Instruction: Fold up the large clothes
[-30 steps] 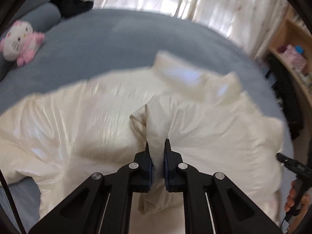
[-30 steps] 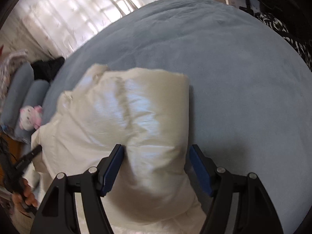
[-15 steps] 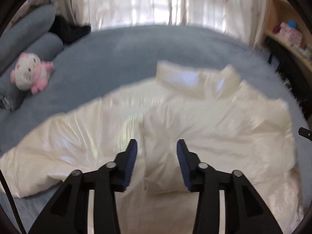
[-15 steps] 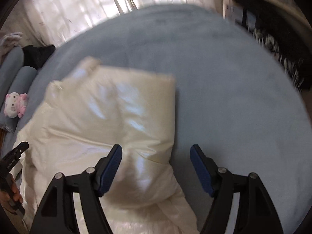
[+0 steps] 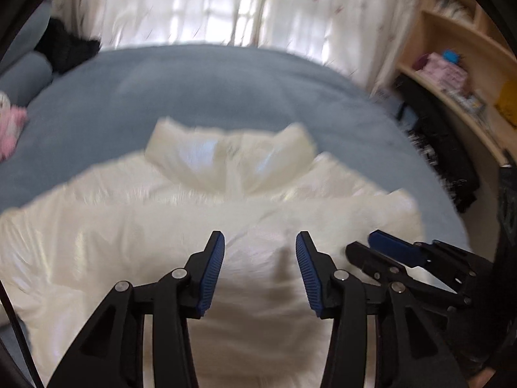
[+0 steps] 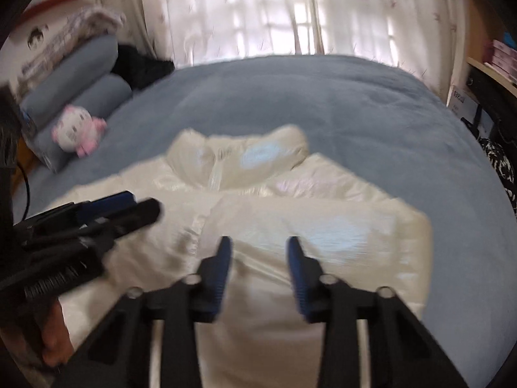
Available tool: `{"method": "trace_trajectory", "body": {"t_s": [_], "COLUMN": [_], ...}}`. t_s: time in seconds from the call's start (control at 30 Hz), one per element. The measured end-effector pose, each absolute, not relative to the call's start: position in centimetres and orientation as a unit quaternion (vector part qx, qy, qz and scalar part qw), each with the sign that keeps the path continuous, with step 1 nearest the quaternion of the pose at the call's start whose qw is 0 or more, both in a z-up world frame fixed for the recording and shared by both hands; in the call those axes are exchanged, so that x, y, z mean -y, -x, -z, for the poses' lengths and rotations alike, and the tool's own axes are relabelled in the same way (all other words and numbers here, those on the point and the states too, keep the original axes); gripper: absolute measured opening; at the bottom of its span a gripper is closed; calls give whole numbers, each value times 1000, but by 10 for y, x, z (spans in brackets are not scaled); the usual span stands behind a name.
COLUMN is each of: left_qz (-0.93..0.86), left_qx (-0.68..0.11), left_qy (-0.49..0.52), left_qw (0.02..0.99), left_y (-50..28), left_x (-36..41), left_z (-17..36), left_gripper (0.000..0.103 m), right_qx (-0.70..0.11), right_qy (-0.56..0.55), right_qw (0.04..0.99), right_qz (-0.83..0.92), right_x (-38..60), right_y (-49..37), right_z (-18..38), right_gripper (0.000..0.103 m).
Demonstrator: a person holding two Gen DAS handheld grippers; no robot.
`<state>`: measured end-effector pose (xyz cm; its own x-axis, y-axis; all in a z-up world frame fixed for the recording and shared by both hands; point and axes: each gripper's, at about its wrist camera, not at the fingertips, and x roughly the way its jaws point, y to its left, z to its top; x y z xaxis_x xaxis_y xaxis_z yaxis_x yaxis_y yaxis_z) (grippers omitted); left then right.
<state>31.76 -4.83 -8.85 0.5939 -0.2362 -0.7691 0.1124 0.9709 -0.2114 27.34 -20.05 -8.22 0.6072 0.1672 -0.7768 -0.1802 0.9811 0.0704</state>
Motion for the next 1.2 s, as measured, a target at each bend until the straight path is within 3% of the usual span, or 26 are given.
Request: {"method": "trace_trajectory", "body": {"t_s": [0.07,0.17,0.67,0.83,0.97,1.03,1.2], "left_qz": [69,52,39,57,71,78,43], "left_qx": [-456,-454,-455,-433,-428,-438,-476], "left_qy": [49,41,8,0,27,36,7], "left_qw": [886,888,890,900,900,895,878], "left_y": [-325,-331,-318,-285,-260,-253,-257], "left_x": [49,35,3,13,20,24,25], "left_z": [113,135,120,90,80,87,129], "left_gripper": [39,31,29,46,67,67,67], "right_qx": [-443,-444,-441,-427,-420,-431,-467], "right_qy": [6,-24,-99,-125,-114,-102,-67], "right_qw": [894,895,889,896,898,892,878], "right_qz": [-69,-28,78,8,-61,-91,-80], "right_x": [206,238,357,324,275,248,232], "right_y": [-286,-300,-277,-247,-226,-221,-222], "right_z": [100,115,113,84,70,76,112], "right_gripper": [28,0,3,3,7,12,14]}}
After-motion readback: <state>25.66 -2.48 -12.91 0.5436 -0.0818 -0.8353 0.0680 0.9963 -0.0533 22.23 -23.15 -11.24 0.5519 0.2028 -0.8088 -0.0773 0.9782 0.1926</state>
